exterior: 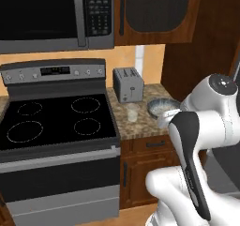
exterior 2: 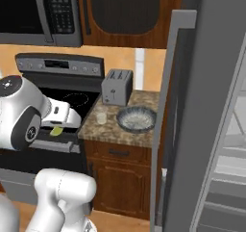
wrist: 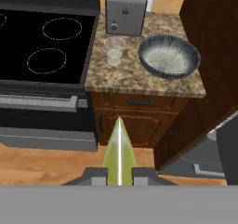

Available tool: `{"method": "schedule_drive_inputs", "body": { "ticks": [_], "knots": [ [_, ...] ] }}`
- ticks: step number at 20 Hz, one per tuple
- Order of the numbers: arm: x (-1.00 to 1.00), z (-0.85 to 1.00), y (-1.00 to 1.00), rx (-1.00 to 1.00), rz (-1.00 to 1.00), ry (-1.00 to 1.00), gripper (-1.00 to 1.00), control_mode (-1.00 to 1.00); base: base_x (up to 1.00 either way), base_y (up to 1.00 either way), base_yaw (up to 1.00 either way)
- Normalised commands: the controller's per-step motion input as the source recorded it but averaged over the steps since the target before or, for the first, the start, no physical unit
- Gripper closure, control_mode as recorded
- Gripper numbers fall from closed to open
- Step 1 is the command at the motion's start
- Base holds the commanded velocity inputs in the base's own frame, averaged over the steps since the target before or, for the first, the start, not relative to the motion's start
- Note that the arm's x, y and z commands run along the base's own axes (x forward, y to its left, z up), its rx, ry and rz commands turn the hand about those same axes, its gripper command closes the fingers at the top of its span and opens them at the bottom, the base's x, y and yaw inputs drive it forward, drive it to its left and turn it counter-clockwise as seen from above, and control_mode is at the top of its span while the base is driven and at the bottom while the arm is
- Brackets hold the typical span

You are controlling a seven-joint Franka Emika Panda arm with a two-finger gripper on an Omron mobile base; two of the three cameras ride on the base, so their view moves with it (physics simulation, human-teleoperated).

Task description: Grab a lemon wedge from the fridge and one ice cube from the ice bowl, and put them in the glass of lemonade.

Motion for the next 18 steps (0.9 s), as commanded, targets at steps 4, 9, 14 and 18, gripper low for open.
{"method": "schedule_drive_inputs", "body": {
  "ticks": [4,9,14,18],
  "knots": [
    [0.00,0.00,0.00,0.00,0.00,0.00,1.00,1.00,0.50,0.18,-0.14],
    [0.00,0.00,0.00,0.00,0.00,0.00,1.00,1.00,0.69,0.09,-0.11],
    [0.00,0.00,0.00,0.00,0.00,0.00,1.00,1.00,0.59,0.11,-0.11],
    [0.00,0.00,0.00,0.00,0.00,0.00,1.00,1.00,0.16,0.04,-0.06]
  ]
}}
